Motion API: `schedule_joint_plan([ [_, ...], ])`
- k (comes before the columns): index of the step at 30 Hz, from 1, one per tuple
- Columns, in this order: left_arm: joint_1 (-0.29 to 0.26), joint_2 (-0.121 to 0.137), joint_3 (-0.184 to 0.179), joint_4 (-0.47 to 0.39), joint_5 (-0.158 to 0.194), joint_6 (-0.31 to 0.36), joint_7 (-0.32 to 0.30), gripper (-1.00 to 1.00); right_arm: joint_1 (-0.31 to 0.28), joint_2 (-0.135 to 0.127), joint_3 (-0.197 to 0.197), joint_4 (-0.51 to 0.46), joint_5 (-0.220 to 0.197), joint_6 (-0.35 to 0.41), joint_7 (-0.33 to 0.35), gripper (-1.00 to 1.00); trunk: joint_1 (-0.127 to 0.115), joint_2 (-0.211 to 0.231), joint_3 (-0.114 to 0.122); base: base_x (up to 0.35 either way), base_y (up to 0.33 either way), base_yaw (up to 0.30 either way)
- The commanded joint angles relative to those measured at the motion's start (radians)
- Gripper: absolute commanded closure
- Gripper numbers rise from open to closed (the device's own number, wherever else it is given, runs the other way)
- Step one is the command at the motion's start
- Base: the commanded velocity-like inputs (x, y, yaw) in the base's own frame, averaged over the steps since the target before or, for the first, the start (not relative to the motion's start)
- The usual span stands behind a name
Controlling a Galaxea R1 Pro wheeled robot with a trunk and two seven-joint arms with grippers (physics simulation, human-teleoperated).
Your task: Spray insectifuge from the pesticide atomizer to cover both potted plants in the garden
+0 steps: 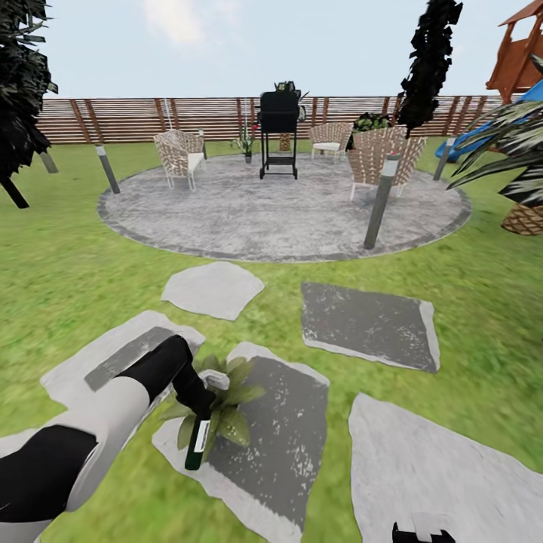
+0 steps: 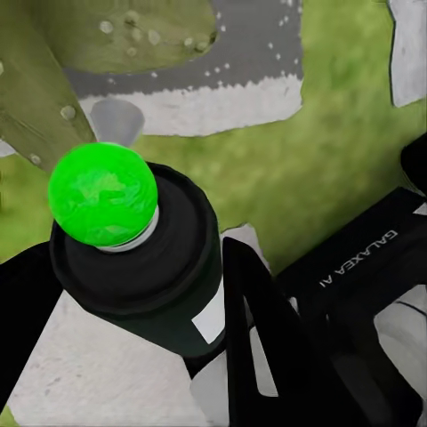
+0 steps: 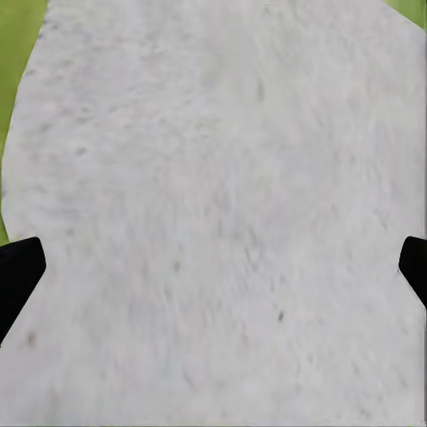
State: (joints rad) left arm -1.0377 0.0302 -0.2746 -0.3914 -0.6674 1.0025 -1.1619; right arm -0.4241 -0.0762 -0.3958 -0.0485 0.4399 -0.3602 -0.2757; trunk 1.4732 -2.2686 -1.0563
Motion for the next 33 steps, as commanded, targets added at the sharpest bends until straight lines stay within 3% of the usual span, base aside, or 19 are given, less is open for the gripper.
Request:
schedule_joint_plan([
  [1, 0.008, 0.004, -0.001, 0.01, -0.008, 0.005, -0.01, 1.0, -0.001, 0.0, -0.008, 0.001, 0.011, -0.003, -0.003, -1.0, 0.0, 0.0, -0.001, 0.241, -0.061, 0.019],
  [7, 0.067, 0.025, -0.003, 0.033, -0.015, -0.002, -0.008, 1.0, -0.001, 0.0, -0.008, 0.001, 0.011, -0.003, -0.003, -1.0, 0.0, 0.0, -0.001, 0.065, -0.012, 0.004],
  [24, 0.065, 0.036, -0.001, 0.023, -0.015, 0.005, -0.009, 1.0, -0.001, -0.001, -0.008, 0.001, 0.011, -0.003, -0.003, -1.0, 0.0, 0.0, -0.005, 0.001, 0.0, 0.067],
  [33, 0.068, 0.037, -0.002, 0.023, -0.015, 0.004, -0.006, 1.0, -0.001, -0.001, -0.008, 0.001, 0.011, -0.003, -0.003, -1.0, 0.0, 0.0, -0.006, -0.222, 0.138, 0.002],
])
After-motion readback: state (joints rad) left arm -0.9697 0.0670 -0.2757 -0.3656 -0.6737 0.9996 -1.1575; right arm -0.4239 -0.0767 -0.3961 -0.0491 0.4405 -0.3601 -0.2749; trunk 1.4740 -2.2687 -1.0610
